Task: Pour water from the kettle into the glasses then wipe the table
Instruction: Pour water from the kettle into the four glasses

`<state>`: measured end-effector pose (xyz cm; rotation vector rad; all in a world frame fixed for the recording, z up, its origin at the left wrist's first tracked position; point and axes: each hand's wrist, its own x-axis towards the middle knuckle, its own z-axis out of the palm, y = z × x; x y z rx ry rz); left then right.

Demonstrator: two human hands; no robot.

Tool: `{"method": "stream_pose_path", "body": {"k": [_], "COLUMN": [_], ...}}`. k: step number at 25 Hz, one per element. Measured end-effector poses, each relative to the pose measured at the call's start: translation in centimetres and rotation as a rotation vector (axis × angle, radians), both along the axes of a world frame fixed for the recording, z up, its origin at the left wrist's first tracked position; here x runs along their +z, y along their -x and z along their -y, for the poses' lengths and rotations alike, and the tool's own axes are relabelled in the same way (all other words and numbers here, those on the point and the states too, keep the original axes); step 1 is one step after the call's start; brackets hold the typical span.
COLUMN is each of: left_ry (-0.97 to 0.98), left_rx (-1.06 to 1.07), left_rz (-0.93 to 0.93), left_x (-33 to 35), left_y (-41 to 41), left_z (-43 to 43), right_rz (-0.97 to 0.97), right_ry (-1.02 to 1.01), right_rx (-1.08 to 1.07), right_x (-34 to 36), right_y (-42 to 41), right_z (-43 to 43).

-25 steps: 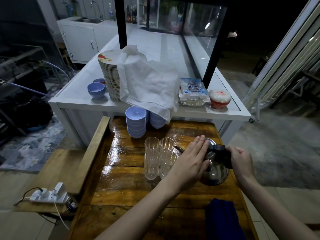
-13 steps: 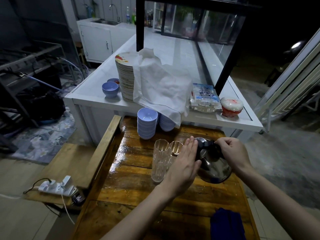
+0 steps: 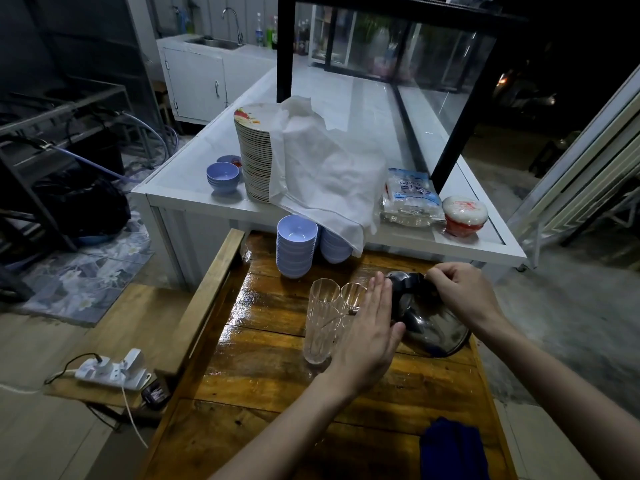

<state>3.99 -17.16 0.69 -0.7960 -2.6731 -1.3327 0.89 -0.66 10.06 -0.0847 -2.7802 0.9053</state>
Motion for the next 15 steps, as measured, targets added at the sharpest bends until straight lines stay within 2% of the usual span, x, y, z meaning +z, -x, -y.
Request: {"method": "stream_pose_path", "body": {"k": [15], "left_ry": [-0.014], "left_rx": [0.004], "left_rz": [0.006], "left_x": [-0.17], "left_y": [0.07], "left_z": [0.28], "right_rz": [-0.027], "right_ry": [-0.059], "right_rx": [0.07], "right_x": [1.03], "right_y": [0.54], "right_z": [0.76]}}
